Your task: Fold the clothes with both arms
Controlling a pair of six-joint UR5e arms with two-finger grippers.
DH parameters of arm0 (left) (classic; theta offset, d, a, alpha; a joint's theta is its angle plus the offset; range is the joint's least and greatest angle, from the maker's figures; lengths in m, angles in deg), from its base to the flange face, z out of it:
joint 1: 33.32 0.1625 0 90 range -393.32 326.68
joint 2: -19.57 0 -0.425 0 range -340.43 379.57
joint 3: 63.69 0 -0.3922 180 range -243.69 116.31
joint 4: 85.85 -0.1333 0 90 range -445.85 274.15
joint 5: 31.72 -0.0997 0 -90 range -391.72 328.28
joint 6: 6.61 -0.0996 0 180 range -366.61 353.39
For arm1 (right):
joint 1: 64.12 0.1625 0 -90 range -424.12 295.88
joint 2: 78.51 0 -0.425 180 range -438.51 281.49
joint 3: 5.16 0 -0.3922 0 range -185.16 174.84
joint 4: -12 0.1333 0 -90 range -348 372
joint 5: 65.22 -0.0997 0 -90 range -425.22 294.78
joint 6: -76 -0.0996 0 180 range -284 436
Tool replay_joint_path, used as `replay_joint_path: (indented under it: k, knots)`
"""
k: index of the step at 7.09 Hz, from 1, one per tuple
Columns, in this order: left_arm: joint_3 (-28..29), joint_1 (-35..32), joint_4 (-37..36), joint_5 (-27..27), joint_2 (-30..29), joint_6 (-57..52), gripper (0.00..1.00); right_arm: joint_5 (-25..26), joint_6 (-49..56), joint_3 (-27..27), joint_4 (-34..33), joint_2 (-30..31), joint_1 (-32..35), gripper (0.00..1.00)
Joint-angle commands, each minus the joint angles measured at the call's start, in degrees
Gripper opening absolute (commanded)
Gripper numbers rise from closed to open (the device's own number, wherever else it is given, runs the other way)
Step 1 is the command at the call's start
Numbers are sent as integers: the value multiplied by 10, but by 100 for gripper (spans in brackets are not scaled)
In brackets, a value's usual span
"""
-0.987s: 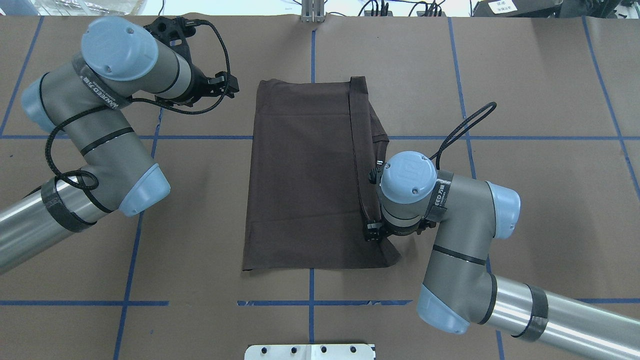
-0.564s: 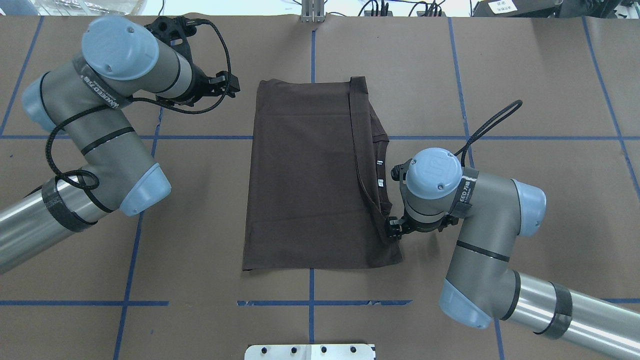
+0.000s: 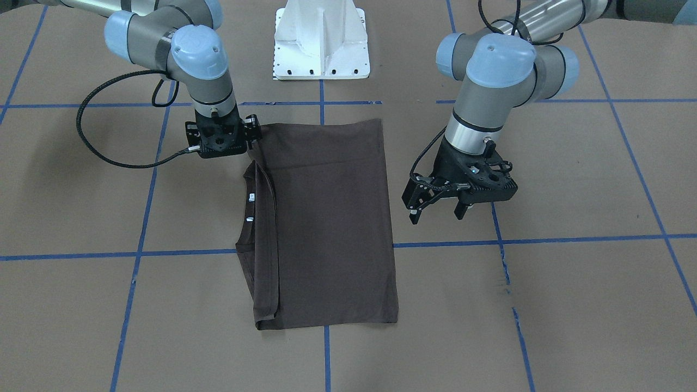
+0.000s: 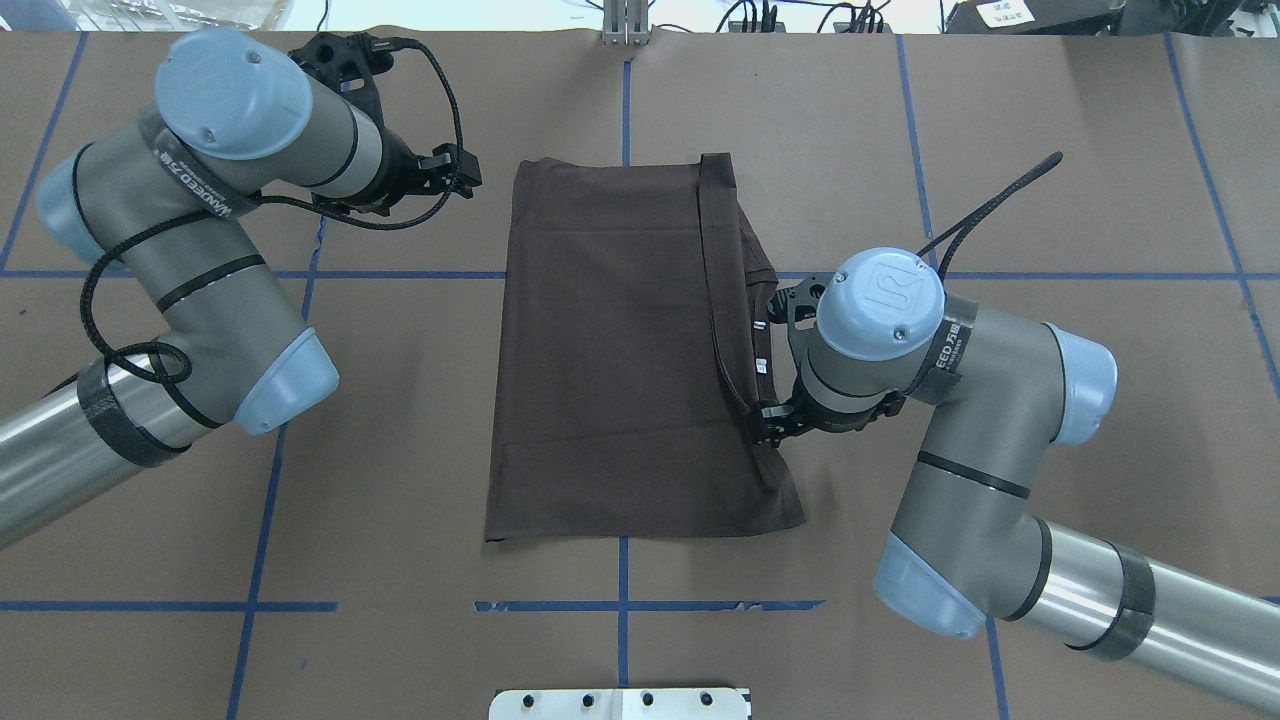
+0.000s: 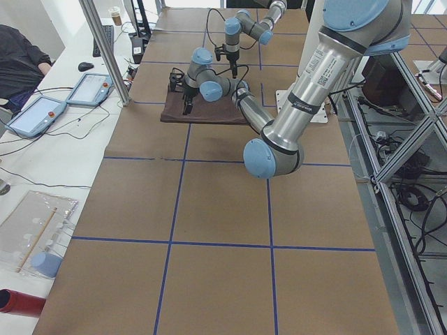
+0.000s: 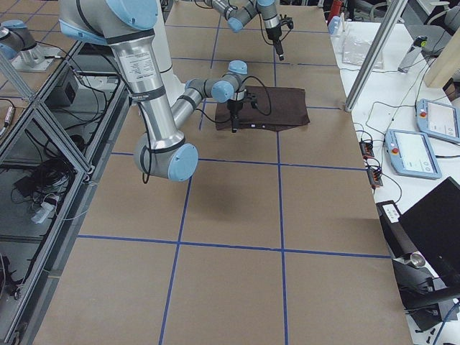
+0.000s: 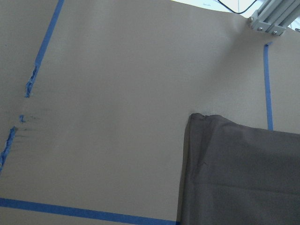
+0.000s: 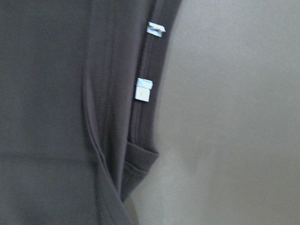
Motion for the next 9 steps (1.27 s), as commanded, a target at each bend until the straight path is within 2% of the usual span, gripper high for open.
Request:
replay_joint_path:
  k: [1, 3, 4, 8, 9]
  knots:
    - [-1, -1, 1, 0, 0, 0, 100, 31, 15, -5, 47, -21, 2, 100]
    - [-1, -2, 1, 0, 0, -1, 100, 34, 14, -65, 154, -23, 2, 94]
    - [-1, -2, 1, 0, 0, -1, 100, 38, 14, -91, 196, -25, 1, 83]
    - [0, -3, 1, 0, 1, -1, 100, 39, 17, -112, 206, -27, 0, 29]
    - [0, -3, 1, 0, 1, -1, 100, 39, 18, -115, 206, -32, 1, 24]
